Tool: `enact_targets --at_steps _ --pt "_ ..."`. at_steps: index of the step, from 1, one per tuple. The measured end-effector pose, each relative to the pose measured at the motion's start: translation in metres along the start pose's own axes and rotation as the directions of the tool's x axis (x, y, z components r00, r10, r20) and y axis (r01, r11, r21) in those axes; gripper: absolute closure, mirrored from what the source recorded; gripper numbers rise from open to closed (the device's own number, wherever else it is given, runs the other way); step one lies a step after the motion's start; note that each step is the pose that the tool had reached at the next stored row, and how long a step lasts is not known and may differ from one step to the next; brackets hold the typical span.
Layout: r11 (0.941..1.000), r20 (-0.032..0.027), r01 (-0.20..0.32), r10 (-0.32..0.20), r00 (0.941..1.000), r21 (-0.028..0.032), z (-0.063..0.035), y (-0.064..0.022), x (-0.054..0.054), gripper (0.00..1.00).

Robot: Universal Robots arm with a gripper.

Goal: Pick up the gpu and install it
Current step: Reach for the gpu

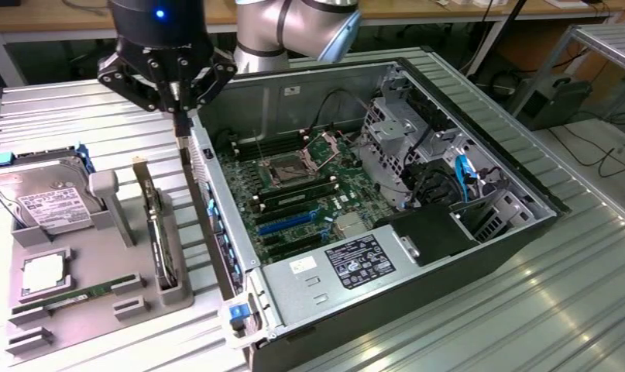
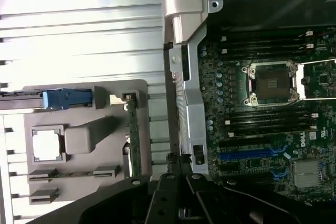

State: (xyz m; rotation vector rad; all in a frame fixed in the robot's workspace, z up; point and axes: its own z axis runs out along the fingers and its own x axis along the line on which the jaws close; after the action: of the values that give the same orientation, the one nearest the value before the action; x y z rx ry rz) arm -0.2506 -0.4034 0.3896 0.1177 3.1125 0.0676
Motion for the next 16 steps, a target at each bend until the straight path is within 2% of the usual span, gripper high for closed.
enact_targets --at_steps 8,16 --pt "1.0000 0.0000 0.000 0.000 1.0000 0.0000 0.0014 -0.0102 0.033 0.89" --pt "1.0000 -0.0001 0.000 0.000 1.0000 0.0001 0.0051 -0.0306 0.049 0.89"
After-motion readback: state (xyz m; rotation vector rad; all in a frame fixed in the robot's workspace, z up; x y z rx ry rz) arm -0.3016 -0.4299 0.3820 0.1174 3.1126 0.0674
